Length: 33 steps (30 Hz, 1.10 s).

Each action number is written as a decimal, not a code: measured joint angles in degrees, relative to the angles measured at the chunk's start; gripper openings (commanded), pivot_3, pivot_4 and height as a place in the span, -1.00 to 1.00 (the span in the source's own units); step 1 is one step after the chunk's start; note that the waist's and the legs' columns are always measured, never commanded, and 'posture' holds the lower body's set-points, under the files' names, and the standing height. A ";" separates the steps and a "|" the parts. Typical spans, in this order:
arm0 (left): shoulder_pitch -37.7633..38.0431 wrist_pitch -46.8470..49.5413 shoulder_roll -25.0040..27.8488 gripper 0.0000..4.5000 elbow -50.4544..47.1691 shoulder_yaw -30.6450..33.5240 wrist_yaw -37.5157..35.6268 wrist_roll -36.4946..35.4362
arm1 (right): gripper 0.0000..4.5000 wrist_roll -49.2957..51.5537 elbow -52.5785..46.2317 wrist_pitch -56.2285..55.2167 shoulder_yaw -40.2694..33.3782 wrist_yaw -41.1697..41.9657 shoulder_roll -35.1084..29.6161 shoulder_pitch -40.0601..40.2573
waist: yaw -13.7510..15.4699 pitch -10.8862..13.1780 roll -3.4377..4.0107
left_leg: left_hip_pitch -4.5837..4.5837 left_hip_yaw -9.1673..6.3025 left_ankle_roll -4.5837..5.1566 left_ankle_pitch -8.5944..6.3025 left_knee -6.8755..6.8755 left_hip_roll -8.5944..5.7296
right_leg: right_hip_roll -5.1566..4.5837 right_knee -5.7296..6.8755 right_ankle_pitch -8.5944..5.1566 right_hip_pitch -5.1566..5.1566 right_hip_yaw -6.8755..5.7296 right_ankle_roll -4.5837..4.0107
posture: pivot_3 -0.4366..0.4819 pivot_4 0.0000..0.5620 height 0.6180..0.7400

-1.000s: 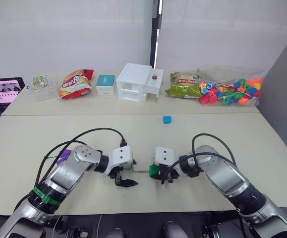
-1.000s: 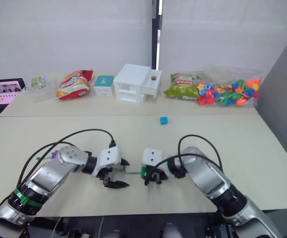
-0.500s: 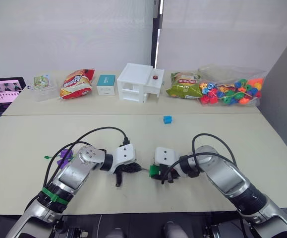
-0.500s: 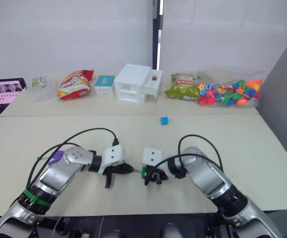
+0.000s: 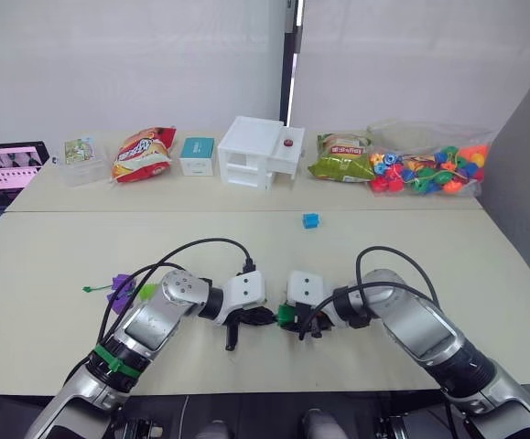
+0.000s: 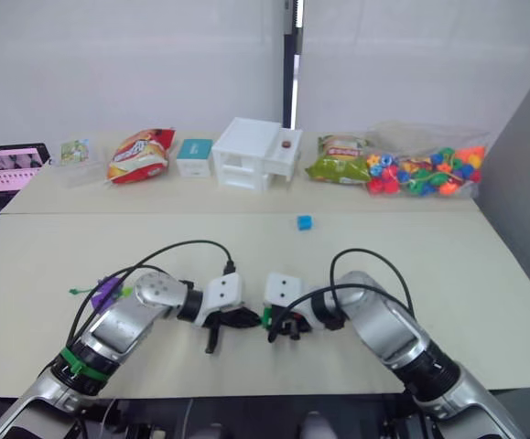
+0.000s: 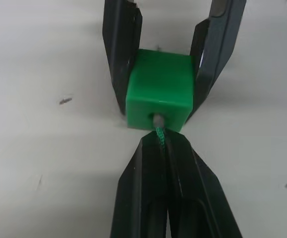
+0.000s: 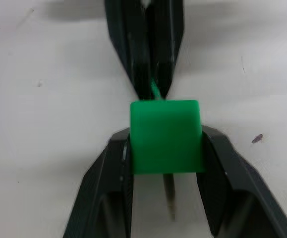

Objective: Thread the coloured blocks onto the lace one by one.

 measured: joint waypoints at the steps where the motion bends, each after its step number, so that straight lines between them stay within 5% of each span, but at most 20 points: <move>1: -0.29 0.16 -0.33 -0.97 0.29 -0.05 0.09 0.28 | -0.47 0.00 0.00 0.07 -0.04 0.02 -0.05 0.00 | 0.04 0.00 0.00 | 0.00 0.00 0.00 0.00 0.00 0.00 | 0.00 0.00 0.00 0.01 0.00 0.00 | -0.05 -0.47 1.00; 7: -0.73 1.51 -0.68 -0.97 0.24 -0.03 -0.30 0.91 | -0.47 0.01 0.00 0.37 -0.10 -0.01 0.03 -0.02 | 0.08 -0.02 -0.02 | 0.04 0.00 0.00 0.00 0.01 0.00 | -0.01 -0.01 0.00 0.06 0.00 0.00 | -0.05 -0.47 1.00; 15: -0.71 4.52 2.53 0.11 -2.33 2.10 -2.09 -1.59 | -0.47 0.08 -0.03 0.33 -0.01 -0.17 0.18 -0.01 | -0.13 -0.02 -0.02 | 0.01 0.00 0.00 0.00 0.00 0.01 | 0.00 0.01 0.00 -0.01 0.00 0.00 | -0.05 -0.47 1.00; 20: 0.61 1.89 6.12 0.11 -1.90 2.86 -3.96 -1.49 | -0.47 0.11 -0.03 0.27 -0.02 -0.16 0.05 -0.01 | -0.15 -0.02 -0.01 | 0.02 0.00 0.00 0.00 -0.02 0.01 | 0.00 0.00 0.00 -0.01 0.00 0.00 | -0.05 -0.47 1.00; 27: 0.97 -6.14 4.22 0.11 3.19 2.76 -2.57 0.49 | -0.47 0.10 -0.03 0.27 -0.02 -0.14 -0.10 -0.01 | 0.06 -0.02 -0.02 | 0.03 0.00 0.00 0.00 -0.01 0.00 | -0.01 -0.01 0.00 0.03 0.00 0.00 | -0.05 -0.47 1.00; 33: 0.51 -6.49 2.69 -0.72 4.01 2.83 -2.26 0.77 | -0.47 0.18 -0.12 0.28 -0.02 -0.13 -0.14 0.00 | -0.04 -0.02 -0.02 | 0.02 0.00 0.00 0.00 -0.01 0.01 | 0.00 0.00 0.00 0.00 0.00 0.00 | -0.05 -0.47 1.00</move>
